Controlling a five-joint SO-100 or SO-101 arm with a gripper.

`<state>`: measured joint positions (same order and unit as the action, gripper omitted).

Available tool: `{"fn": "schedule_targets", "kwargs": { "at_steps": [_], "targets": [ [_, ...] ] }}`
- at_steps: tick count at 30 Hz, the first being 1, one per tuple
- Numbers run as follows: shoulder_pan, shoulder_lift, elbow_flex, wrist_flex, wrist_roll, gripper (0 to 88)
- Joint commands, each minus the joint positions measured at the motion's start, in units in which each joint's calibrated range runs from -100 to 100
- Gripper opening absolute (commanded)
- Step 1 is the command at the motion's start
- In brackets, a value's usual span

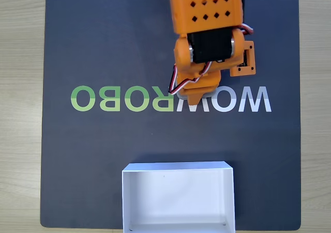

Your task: Grab the usb to bin

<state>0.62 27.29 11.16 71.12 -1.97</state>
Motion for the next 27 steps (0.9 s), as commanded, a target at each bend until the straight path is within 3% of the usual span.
{"fn": "schedule_targets", "kwargs": {
  "at_steps": [1, 10, 27],
  "targets": [
    [0.31, -2.07, -1.04, -1.33, 0.23, 10.7],
    [1.99, -14.28, -0.59, -3.33, 0.23, 10.2],
    [11.08, -73.28, 2.03, -9.62, 0.23, 10.4]
  ]
}}
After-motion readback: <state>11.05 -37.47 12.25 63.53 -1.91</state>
